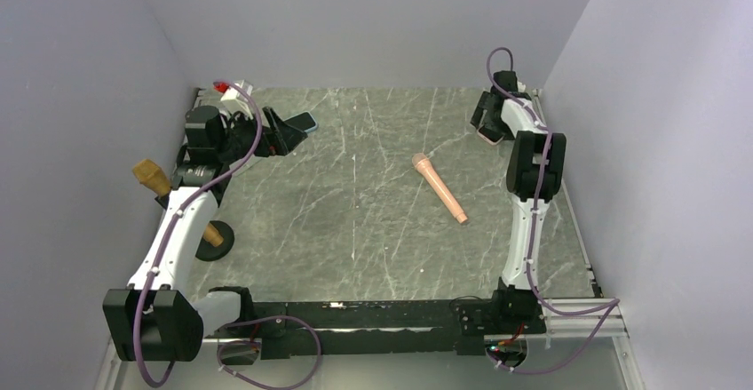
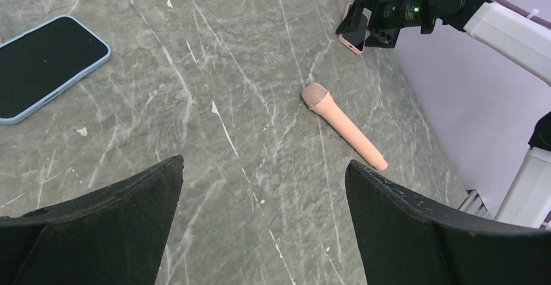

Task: Take the phone out of the phone case
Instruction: Pick up the phone at the center of the board.

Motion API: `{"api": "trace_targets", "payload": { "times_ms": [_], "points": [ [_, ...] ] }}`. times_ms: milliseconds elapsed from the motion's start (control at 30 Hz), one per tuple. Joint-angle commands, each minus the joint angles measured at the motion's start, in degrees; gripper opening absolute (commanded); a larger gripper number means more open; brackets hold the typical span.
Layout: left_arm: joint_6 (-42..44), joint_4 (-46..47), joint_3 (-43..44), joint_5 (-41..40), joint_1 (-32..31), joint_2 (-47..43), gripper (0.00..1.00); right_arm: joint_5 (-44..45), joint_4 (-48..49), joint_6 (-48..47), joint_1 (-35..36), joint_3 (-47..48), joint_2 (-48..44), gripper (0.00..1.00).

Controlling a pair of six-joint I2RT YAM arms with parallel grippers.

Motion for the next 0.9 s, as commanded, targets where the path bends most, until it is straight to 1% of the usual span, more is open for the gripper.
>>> {"api": "trace_targets", "payload": {
  "times_ms": [0,167,267,367,467,533,567,600,633,667,700,767,867],
  "points": [
    [0.9,0.6,0.6,-0.4,-0.3,0.5,0.98,1.4,-10.7,4.5,-0.8,6.1,5.9,1.0],
    [0.4,0.8,0.6,-0.1,-0.3,1.3,0.98,5.2,-17.4,12.0,-1.5,13.6,10.5,1.0],
    [0.0,1.0,0.6,0.4,-0.3,1.5,0.98,4.1,-19.0,15.3,-2.2,17.3,12.9,1.0],
    [0.1,0.6,0.6,-0.3,-0.3,1.6,0.98,4.8,-21.5,17.7,-3.0,20.9,14.9,1.0],
    [0.3,0.2,0.7,-0.7,-0.3,1.8,0.97,3.0,-21.1,18.8,-4.1,20.8,15.3,0.99],
    [0.3,0.1,0.7,-0.8,-0.4,2.0,0.97,1.1,-21.2,17.8,-4.4,22.1,16.3,0.92],
    [0.3,0.2,0.7,-0.8,-0.4,2.2,0.97,0.7,-21.9,17.5,-4.4,23.4,17.1,0.87],
    [0.4,0.0,0.7,-0.9,-0.5,2.3,0.97,0.2,-22.2,17.0,-4.4,24.3,17.6,0.8],
    [0.6,-0.2,0.9,-1.1,-0.6,2.4,0.96,-0.5,-21.8,16.4,-4.4,24.3,17.7,0.71],
    [1.0,-0.6,1.0,-1.6,-0.8,2.5,0.96,-1.2,-21.1,16.2,-4.4,23.5,17.4,0.63],
    [1.3,-0.9,1.0,-1.9,-1.1,2.5,0.96,-1.7,-20.4,15.9,-4.4,22.6,16.9,0.61],
    [2.3,-2.1,1.4,-3.1,-1.8,2.5,0.96,-2.4,-19.2,15.3,-4.3,20.4,15.7,0.6],
    [3.7,-3.2,1.8,-4.8,-3.2,2.7,0.97,-4.9,-14.8,13.5,-4.3,14.6,12.3,0.59]
  ]
}}
